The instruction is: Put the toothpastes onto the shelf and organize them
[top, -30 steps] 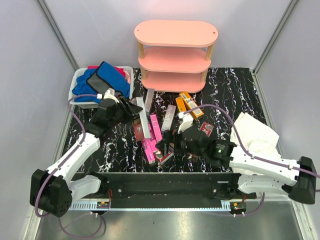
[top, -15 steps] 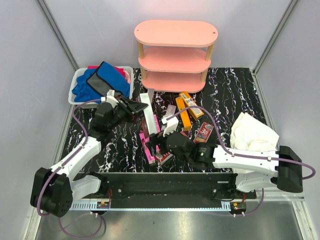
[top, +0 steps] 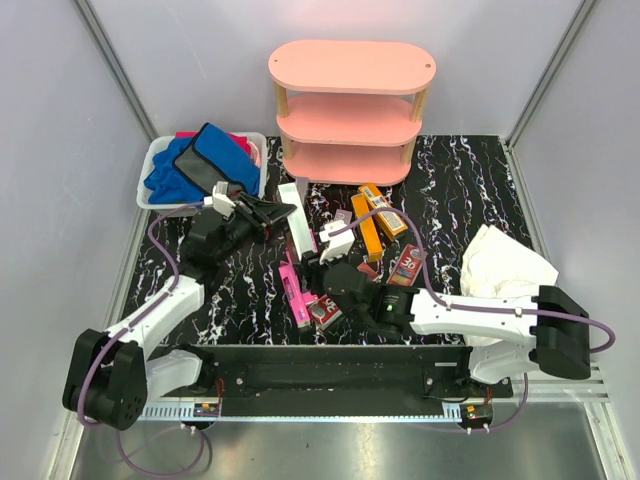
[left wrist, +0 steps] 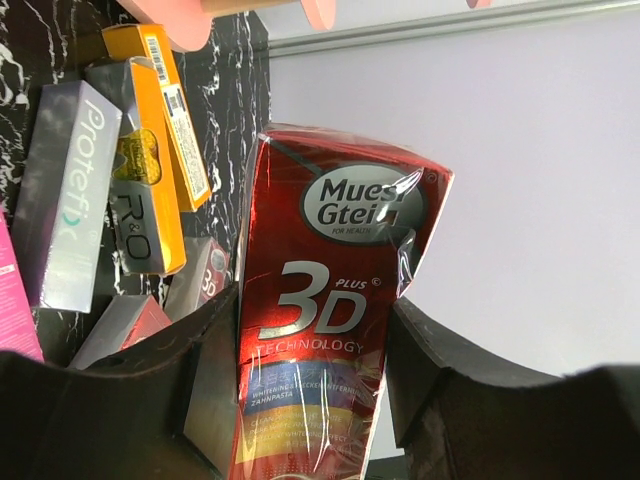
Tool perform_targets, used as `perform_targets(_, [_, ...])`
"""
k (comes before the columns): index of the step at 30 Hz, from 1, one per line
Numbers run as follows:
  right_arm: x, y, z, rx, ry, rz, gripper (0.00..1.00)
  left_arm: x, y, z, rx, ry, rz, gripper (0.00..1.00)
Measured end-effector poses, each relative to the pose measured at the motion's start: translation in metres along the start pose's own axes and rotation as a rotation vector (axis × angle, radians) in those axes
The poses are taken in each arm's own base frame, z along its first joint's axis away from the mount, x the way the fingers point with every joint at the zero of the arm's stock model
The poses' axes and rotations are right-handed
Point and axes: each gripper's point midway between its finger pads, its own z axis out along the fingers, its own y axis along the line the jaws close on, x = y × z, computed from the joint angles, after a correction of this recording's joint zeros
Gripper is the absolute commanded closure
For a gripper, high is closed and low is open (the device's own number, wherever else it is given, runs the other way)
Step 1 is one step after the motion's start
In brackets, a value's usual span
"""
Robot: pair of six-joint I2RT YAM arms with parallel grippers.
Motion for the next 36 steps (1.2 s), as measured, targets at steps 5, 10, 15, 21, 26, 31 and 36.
perform_targets(5, [0.005,-0.001,0.010,0.038,0.005,-0.011,0.68,-0.006,0.006,-0.001,-0.008,-0.026,-0.006,0.48])
perform_targets(10, [0.008,-0.002,0.009,0.045,0.012,-0.001,0.72,-0.005,0.008,-0.001,-0.010,-0.025,-0.015,0.25])
perform_targets(15, [0.011,-0.005,0.006,0.054,0.031,0.007,0.73,0.000,0.006,-0.002,-0.015,-0.002,-0.009,0.01])
perform_targets(21, [0.003,-0.009,-0.005,0.053,0.041,0.029,0.74,-0.004,-0.012,-0.016,-0.083,-0.014,0.133,0.01])
perform_targets(26, [-0.011,-0.015,-0.004,0.015,0.057,0.125,0.75,-0.022,-0.034,-0.039,-0.151,-0.107,0.301,0.01])
perform_targets(31, [-0.024,-0.039,0.009,-0.042,0.088,0.308,0.77,-0.037,-0.030,-0.065,-0.266,-0.183,0.423,0.01])
perform_targets(36, [-0.029,-0.069,0.014,-0.112,0.113,0.540,0.79,-0.042,-0.004,-0.087,-0.405,-0.203,0.492,0.01])
